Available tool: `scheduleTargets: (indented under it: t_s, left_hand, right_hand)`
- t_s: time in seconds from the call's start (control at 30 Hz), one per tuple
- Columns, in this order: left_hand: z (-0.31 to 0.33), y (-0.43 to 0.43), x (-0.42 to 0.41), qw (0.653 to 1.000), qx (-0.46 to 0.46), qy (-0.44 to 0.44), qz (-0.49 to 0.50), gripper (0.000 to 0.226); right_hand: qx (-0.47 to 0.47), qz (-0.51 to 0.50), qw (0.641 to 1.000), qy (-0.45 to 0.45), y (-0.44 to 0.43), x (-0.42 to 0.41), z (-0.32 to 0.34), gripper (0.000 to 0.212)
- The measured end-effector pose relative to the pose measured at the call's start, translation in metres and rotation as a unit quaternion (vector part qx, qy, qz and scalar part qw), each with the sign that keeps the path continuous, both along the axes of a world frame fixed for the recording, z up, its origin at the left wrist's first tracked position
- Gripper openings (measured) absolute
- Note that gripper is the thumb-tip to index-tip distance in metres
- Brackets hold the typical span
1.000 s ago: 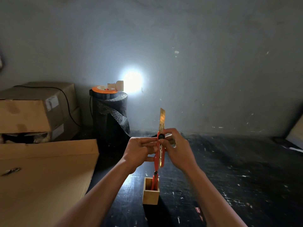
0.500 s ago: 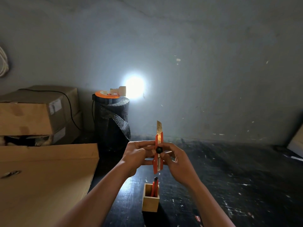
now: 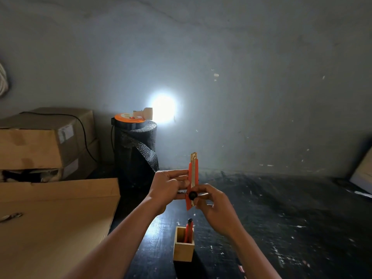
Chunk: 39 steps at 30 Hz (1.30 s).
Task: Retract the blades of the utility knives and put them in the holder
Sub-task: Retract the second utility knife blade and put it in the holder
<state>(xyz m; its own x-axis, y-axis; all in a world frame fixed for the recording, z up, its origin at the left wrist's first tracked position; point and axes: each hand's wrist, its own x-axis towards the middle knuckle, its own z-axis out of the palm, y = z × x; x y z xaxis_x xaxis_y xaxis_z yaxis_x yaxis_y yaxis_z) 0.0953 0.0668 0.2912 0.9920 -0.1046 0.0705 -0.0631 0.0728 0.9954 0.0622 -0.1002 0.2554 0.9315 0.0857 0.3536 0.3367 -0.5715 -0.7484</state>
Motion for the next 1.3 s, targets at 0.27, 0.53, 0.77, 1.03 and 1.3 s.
scheduleTargets:
  t_s: [0.27, 0.53, 0.77, 1.03, 1.3]
  left_hand:
    - [-0.001, 0.001, -0.004, 1.000, 0.008, -0.019, 0.005, 0.034]
    - [-0.002, 0.000, -0.004, 1.000, 0.009, -0.027, 0.012, 0.032]
    - [0.001, -0.002, -0.003, 0.999, 0.017, -0.030, 0.009, 0.032]
    - [-0.001, -0.004, -0.004, 0.999, 0.016, -0.033, 0.014, 0.031]
    - [-0.007, -0.002, -0.007, 0.999, 0.020, -0.035, 0.021, 0.033]
  right_hand:
    - [-0.003, -0.013, 1.000, -0.015, 0.006, -0.010, -0.002, 0.035]
    - [0.034, -0.030, 0.999, -0.021, 0.014, -0.012, 0.000, 0.031]
    - [0.032, -0.021, 0.999, -0.016, 0.011, -0.009, 0.001, 0.026]
    - [0.045, -0.016, 0.999, -0.016, 0.008, -0.012, 0.002, 0.025]
    - [0.040, -0.017, 0.999, -0.022, 0.007, -0.014, -0.003, 0.027]
